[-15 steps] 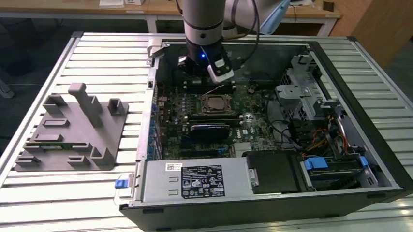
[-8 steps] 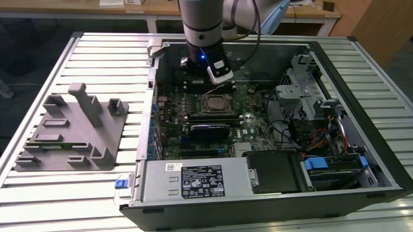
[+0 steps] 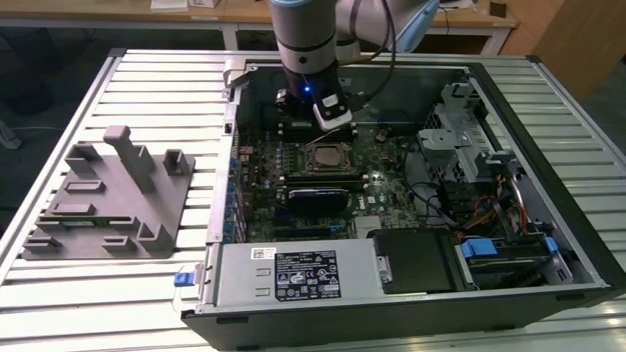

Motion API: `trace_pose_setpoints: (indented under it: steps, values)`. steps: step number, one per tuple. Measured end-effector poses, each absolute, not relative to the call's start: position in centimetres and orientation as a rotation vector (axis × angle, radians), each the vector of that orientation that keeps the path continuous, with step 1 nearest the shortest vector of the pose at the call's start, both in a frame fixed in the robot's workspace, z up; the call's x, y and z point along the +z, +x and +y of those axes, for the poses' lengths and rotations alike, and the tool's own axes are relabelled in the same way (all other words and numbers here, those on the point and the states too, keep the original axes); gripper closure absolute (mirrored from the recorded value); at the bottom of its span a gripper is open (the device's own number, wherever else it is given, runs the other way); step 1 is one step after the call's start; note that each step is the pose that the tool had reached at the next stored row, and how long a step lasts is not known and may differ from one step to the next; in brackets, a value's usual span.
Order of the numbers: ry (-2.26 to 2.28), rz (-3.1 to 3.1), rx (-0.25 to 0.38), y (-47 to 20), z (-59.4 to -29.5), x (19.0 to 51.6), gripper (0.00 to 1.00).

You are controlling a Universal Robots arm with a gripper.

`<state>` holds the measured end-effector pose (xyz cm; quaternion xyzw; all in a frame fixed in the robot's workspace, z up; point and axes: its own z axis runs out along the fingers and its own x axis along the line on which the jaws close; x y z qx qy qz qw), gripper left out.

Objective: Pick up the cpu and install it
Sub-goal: 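Install the first cpu locking lever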

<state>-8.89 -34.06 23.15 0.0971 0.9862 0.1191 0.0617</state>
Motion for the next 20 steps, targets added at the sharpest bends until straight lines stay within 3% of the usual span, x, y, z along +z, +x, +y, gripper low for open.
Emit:
trace_pose_setpoints:
  steps: [20]
  values:
    - [0.450,2.951,0.348,-8.30,-33.59,22.36,0.89]
